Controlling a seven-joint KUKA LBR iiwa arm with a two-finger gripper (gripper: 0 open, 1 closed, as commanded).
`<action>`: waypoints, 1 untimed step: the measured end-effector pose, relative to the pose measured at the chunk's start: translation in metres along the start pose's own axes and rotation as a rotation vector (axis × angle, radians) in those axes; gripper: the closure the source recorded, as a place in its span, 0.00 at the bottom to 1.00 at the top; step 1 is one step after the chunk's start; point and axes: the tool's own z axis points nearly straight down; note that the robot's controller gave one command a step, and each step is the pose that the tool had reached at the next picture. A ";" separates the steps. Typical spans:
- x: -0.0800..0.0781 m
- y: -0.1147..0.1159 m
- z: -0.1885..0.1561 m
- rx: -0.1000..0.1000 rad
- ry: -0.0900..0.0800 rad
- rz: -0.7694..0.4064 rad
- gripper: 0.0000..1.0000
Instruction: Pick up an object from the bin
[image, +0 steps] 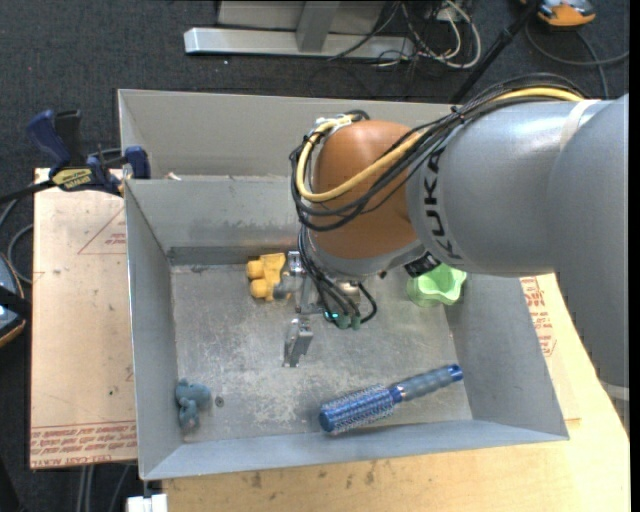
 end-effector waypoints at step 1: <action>0.075 -0.052 0.058 0.002 0.001 -0.305 0.00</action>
Offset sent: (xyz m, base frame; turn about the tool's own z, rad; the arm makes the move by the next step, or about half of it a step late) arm -0.0727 -0.0507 -0.0552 -0.3084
